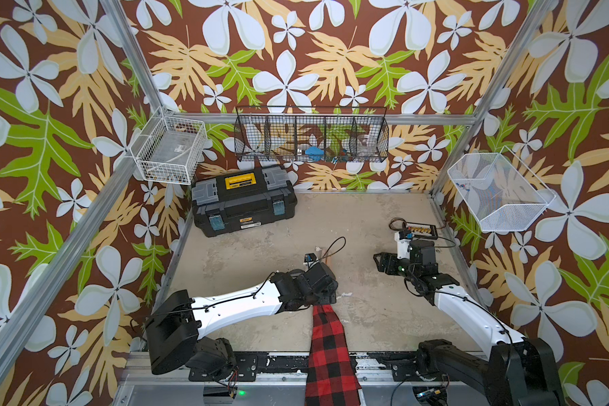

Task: Take off the watch
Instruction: Adjust the hand at the center of the board.

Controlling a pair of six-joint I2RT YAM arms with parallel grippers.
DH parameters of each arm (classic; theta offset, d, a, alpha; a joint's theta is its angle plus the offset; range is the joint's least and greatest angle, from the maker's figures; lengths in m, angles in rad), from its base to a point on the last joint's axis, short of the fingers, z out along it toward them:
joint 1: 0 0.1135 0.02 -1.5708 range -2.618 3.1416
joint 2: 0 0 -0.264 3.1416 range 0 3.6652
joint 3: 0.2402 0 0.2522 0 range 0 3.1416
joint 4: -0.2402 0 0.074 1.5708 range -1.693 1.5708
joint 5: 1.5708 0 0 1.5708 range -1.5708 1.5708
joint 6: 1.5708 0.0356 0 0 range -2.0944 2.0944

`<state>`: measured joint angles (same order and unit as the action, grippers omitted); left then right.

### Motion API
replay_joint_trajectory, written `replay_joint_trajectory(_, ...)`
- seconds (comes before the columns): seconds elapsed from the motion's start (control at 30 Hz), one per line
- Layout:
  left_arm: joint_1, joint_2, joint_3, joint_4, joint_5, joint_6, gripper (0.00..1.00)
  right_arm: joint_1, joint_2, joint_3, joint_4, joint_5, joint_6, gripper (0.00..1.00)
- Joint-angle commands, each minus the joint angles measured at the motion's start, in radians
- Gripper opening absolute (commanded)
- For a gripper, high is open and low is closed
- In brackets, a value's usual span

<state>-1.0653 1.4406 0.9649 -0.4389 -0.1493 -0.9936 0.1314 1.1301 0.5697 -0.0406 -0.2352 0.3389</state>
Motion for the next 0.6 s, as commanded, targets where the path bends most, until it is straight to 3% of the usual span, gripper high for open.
replay_joint_trajectory(0.0, -0.006, 0.037, 0.015, -0.050, 0.006, -0.023, 0.87, 0.001, 0.008, 0.012, -0.010, -0.002, -0.004, 0.83)
replay_joint_trajectory(0.2, -0.006, 0.153, 0.088, -0.108, -0.048, 0.025, 0.88, 0.001, 0.008, 0.013, -0.024, -0.001, -0.006, 0.84)
replay_joint_trajectory(0.57, 0.005, 0.334, 0.164, -0.106, -0.018, 0.090, 0.85, 0.003, 0.045, 0.065, -0.103, 0.046, -0.009, 0.87)
